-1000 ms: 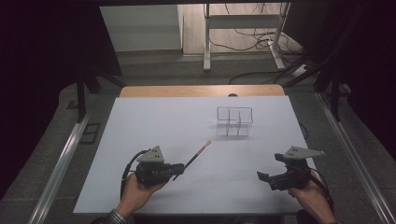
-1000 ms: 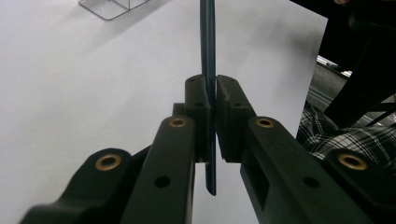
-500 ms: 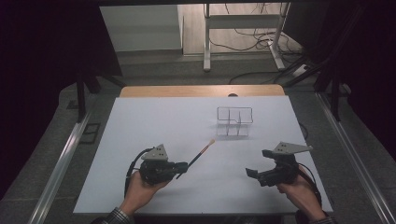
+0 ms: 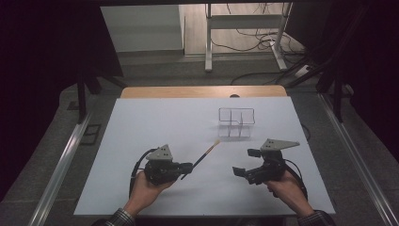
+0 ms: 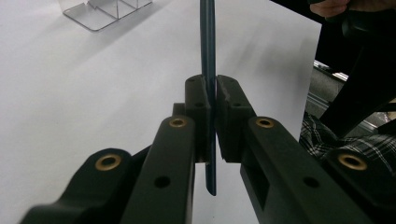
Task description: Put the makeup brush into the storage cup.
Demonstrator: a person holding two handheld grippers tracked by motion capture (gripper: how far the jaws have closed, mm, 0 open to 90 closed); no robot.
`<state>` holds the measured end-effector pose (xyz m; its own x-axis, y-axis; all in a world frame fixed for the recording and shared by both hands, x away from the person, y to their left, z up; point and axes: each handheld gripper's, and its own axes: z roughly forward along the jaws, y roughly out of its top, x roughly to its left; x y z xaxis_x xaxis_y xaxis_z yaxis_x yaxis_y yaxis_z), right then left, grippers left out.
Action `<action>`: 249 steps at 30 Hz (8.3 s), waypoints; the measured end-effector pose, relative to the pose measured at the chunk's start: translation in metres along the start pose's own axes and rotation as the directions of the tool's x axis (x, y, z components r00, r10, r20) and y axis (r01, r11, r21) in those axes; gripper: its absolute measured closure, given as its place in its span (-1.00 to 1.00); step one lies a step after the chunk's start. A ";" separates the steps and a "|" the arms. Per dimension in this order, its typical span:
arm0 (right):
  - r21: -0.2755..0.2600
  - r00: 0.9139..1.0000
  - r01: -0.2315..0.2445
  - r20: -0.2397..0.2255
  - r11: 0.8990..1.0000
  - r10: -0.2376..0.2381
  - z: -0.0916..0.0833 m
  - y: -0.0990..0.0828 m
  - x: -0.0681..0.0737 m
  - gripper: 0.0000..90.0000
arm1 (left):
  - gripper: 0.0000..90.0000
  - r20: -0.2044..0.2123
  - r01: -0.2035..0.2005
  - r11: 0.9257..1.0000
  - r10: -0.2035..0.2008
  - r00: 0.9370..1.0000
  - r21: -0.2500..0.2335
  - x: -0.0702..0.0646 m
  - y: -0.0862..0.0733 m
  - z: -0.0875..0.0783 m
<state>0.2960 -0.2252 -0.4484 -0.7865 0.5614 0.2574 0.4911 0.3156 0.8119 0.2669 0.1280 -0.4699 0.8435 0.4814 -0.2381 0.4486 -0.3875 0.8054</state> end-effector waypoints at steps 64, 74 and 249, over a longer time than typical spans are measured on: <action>0.056 0.938 -0.195 -0.283 0.979 0.202 0.057 0.033 0.019 0.86 | -0.13 -0.050 -0.061 0.998 0.062 0.997 0.012 -0.013 0.006 0.015; 0.048 0.958 -0.148 -0.240 0.988 0.156 0.053 0.033 0.019 0.86 | -0.79 -0.081 -0.029 0.998 0.033 0.996 0.055 -0.012 0.004 0.012; -0.079 0.965 0.011 0.261 0.997 0.010 -0.030 0.055 -0.076 0.84 | -0.98 -0.467 0.242 0.966 -0.171 0.868 0.096 0.018 -0.100 -0.105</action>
<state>0.3715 -0.2735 -0.4074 -0.6562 0.7450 0.1199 0.4512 0.2600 0.8537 0.2065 0.2582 -0.4973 0.5173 0.8510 -0.0903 0.6654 -0.3336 0.6678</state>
